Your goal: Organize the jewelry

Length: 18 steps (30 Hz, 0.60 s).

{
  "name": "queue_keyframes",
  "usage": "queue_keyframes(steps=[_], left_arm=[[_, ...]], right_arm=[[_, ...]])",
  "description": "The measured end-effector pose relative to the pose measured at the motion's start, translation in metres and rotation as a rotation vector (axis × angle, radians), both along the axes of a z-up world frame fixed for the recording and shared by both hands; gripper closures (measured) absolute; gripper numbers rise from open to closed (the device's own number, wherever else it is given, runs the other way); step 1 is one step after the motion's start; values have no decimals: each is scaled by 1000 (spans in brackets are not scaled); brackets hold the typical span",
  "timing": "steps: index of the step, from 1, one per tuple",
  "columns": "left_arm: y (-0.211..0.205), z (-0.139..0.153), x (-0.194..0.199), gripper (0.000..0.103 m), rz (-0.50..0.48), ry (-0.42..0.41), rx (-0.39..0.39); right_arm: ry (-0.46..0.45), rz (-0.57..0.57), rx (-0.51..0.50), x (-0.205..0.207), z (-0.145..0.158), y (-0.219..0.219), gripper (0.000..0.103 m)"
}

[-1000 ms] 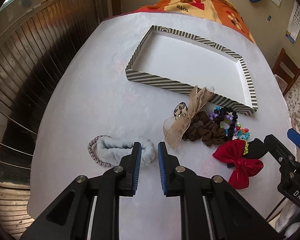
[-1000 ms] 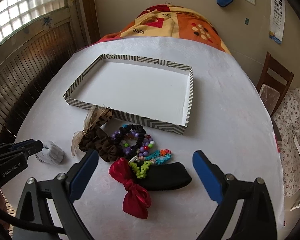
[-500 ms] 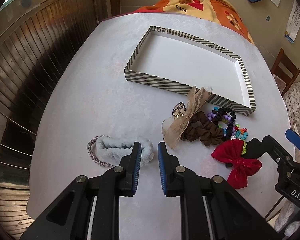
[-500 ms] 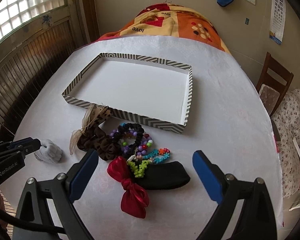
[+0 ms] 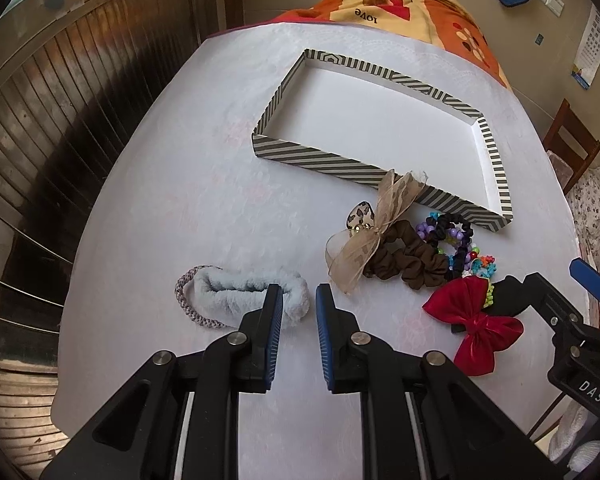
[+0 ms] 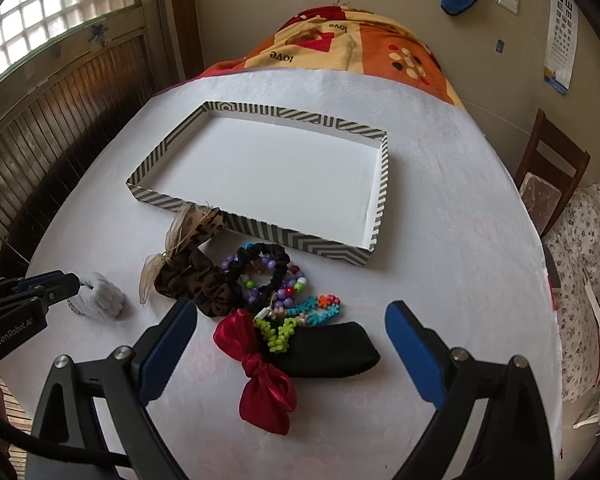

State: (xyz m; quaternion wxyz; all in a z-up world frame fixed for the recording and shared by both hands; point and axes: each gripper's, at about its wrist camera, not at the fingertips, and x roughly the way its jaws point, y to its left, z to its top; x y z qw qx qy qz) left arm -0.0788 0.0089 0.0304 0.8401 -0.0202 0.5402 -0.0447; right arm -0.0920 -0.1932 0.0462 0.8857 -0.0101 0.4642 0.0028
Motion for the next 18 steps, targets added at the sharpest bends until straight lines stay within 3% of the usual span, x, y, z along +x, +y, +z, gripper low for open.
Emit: queue_keyframes(steps=[18], left_arm=[[0, -7, 2, 94, 15, 14, 9]], right_arm=[[43, 41, 15, 3, -8, -3, 6]])
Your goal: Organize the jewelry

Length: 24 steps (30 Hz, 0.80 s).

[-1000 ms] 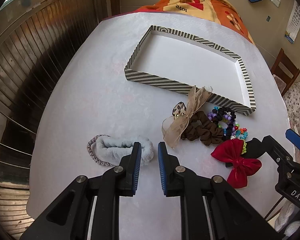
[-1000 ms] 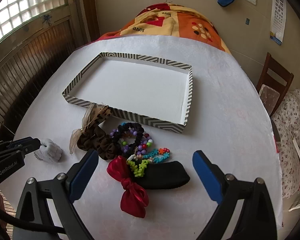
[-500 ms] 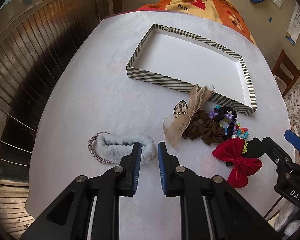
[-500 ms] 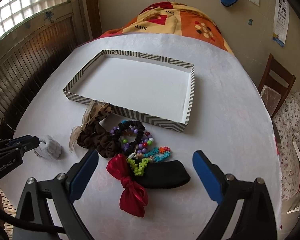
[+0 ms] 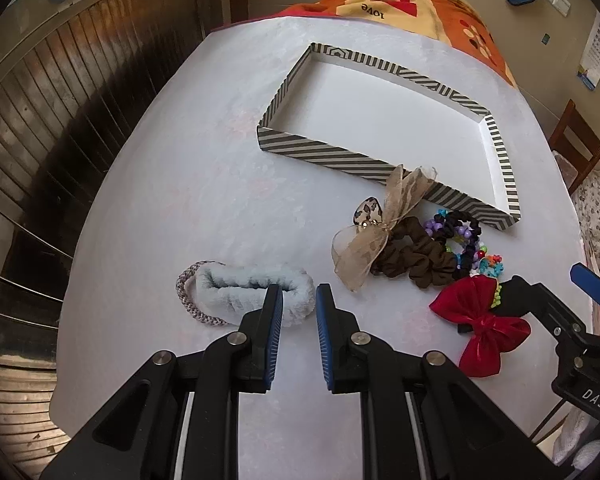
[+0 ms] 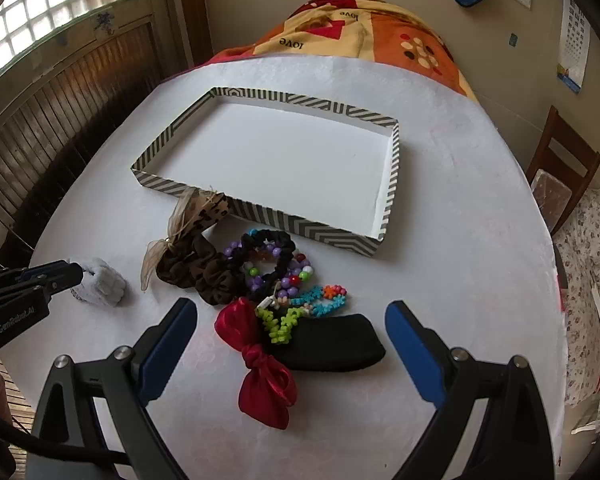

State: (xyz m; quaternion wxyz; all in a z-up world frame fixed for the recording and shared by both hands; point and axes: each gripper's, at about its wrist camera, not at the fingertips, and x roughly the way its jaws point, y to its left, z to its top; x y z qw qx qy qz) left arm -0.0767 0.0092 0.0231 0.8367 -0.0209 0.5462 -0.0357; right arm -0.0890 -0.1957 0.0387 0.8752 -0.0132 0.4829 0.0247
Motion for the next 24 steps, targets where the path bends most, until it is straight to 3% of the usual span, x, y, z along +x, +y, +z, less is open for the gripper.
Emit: queue_keyframes(steps=[24], left_arm=[[2, -4, 5, 94, 0, 12, -5]], right_arm=[[29, 28, 3, 2, -2, -1, 6]])
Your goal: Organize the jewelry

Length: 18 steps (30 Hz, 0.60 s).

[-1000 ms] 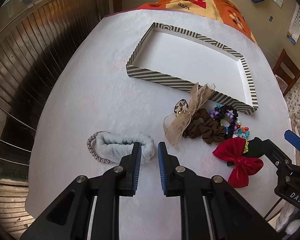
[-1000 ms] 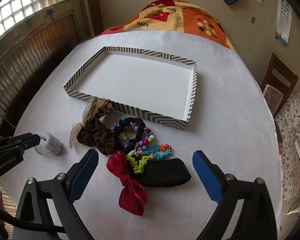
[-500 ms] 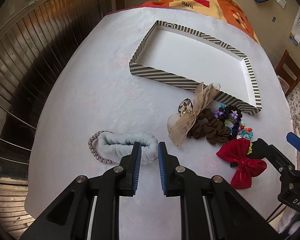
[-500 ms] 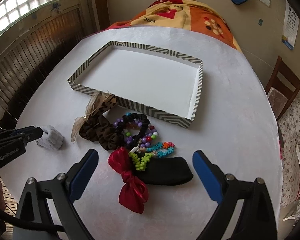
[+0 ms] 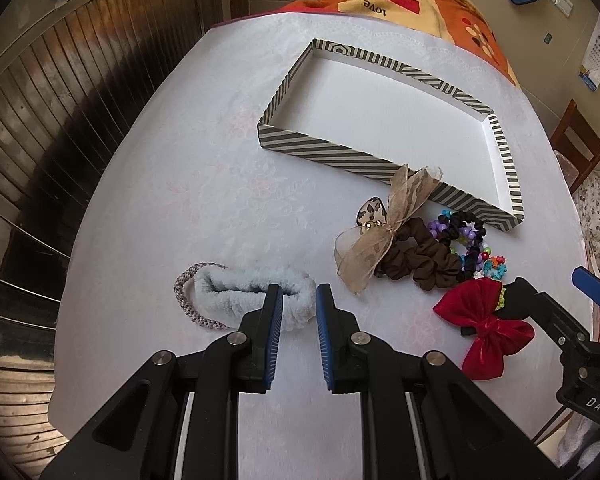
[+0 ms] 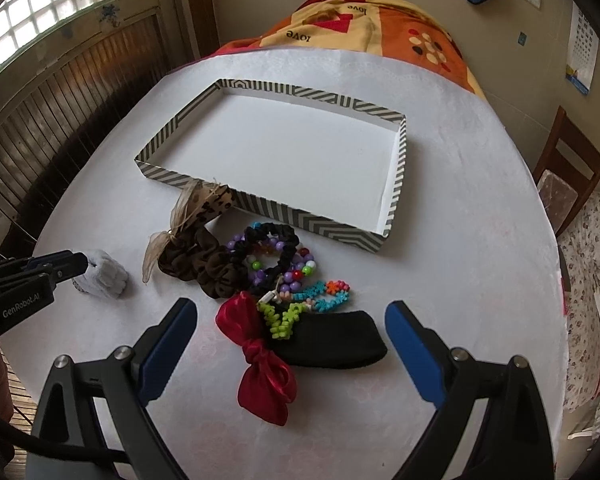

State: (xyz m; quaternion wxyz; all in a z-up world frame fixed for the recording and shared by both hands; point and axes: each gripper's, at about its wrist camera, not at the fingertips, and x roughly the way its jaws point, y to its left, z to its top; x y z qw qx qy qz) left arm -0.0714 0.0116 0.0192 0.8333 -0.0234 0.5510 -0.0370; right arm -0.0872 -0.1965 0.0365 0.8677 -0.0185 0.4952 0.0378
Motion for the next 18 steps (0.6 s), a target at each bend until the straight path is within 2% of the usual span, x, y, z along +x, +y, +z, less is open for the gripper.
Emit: queue_keyframes(steps=[7, 18], left_arm=[[13, -4, 3, 94, 6, 39, -38], [48, -13, -2, 94, 46, 98, -90]], right_arm=[[12, 2, 16, 1, -2, -6, 6], [29, -22, 47, 0, -4, -38, 6]])
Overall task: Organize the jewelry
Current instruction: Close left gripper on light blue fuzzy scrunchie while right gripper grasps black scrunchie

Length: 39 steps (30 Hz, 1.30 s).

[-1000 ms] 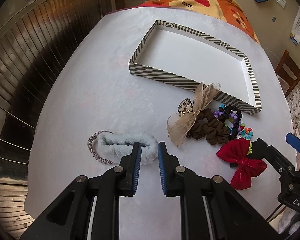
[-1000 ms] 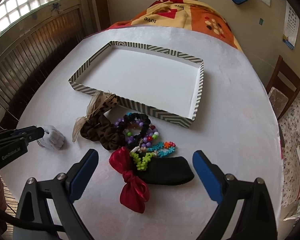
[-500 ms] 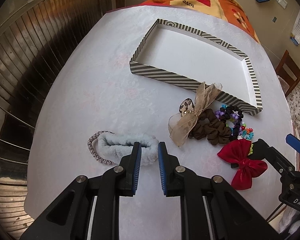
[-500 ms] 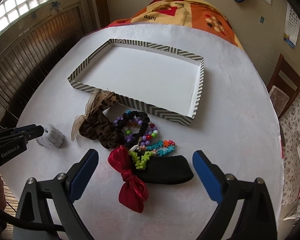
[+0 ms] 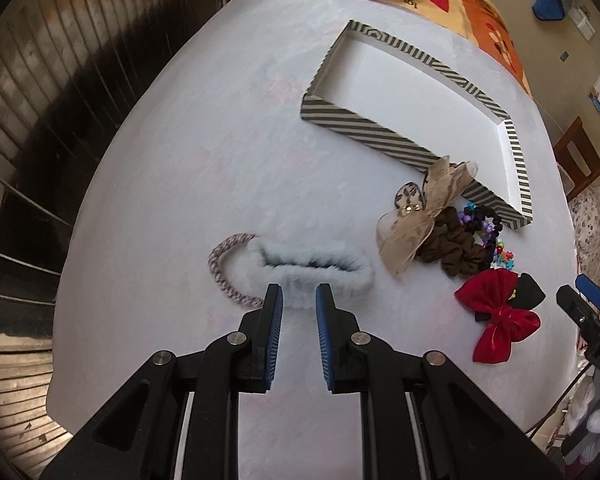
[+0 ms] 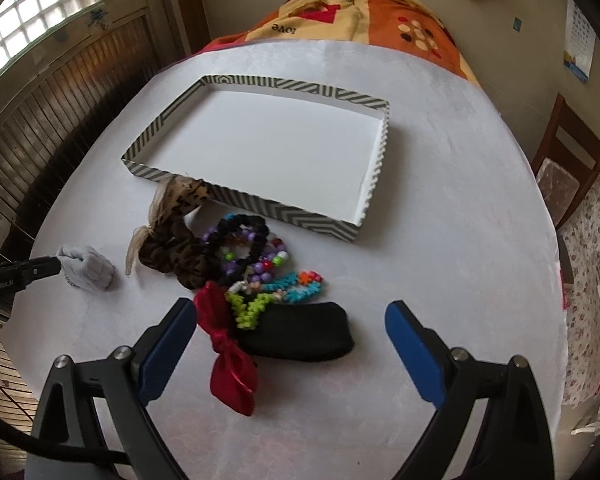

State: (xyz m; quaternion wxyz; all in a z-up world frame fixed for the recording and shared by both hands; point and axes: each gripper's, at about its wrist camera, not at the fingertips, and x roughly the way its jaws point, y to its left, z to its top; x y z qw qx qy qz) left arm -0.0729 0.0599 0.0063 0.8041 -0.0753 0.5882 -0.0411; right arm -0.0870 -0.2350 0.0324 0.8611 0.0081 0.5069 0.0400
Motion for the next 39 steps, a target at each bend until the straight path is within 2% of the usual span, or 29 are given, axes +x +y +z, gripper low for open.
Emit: queue_keyframes(steps=[2, 5, 7, 9, 11, 12, 15, 24, 30, 33, 36, 39], left_arm=[[2, -1, -1, 94, -1, 2, -21], [2, -3, 1, 94, -7, 13, -56], [5, -5, 3, 93, 9, 22, -104], [9, -6, 6, 91, 37, 32, -168], [12, -6, 10, 84, 61, 38, -213], [13, -6, 11, 81, 70, 39, -223], [14, -6, 16, 80, 93, 42, -244], [27, -17, 25, 77, 214, 65, -320], [33, -24, 31, 75, 315, 67, -359], [35, -18, 30, 75, 348, 43, -397], [38, -13, 32, 63, 367, 18, -389], [40, -20, 33, 63, 381, 46, -361]], right_arm=[[-4, -6, 24, -1, 0, -6, 6], [17, -11, 158, -2, -3, -19, 6], [42, 0, 192, -1, -7, -21, 6], [60, 16, 151, -1, -11, -20, 6], [50, 40, 109, -3, -13, -19, 6], [48, 47, 99, -4, -13, -19, 6], [31, 74, 67, -1, -12, -18, 7], [38, 153, 91, 34, -19, 2, 35], [54, 197, 102, 57, -28, 16, 36], [75, 219, 118, 65, -32, 19, 36], [88, 240, 135, 71, -35, 22, 36], [103, 253, 136, 78, -39, 22, 36]])
